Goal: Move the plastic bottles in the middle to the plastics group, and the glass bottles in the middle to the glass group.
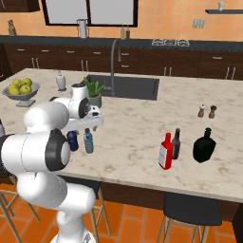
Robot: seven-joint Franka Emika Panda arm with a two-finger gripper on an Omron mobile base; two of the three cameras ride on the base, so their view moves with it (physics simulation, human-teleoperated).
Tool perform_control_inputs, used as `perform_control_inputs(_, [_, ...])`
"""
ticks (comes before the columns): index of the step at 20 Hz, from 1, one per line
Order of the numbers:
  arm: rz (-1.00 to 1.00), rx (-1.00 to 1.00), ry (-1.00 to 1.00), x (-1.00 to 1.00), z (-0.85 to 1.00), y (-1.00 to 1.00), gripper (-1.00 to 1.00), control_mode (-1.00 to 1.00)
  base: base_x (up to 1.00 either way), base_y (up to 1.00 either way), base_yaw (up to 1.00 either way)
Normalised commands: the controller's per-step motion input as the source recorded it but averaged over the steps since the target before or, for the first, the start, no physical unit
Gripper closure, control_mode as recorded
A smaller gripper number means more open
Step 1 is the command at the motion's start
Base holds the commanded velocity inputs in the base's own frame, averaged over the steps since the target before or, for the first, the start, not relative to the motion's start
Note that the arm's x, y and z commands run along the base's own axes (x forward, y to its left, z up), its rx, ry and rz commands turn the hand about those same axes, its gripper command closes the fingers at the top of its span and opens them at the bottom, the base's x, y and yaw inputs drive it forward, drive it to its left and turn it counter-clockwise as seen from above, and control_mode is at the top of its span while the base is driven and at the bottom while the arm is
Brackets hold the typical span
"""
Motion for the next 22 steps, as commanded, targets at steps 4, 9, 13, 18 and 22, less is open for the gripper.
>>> perform_control_inputs(4, [0.08,0.00,0.00,0.27,-0.28,-0.01,-1.00,-1.00,0.00,0.00,0.00])
perform_control_inputs(9, [0.07,0.00,0.00,0.02,-0.21,-0.04,-1.00,-1.00,0.00,0.00,0.00])
perform_control_inputs(13, [0.05,0.00,-0.01,0.01,-0.23,-0.01,1.00,-1.00,0.00,0.00,0.00])
perform_control_inputs(18, [0.09,0.00,-0.02,-0.10,-0.15,-0.04,1.00,-1.00,0.00,0.00,0.00])
perform_control_inputs(22, [0.07,0.03,0.00,-0.66,0.07,-0.07,1.00,-1.00,0.00,0.00,0.00])
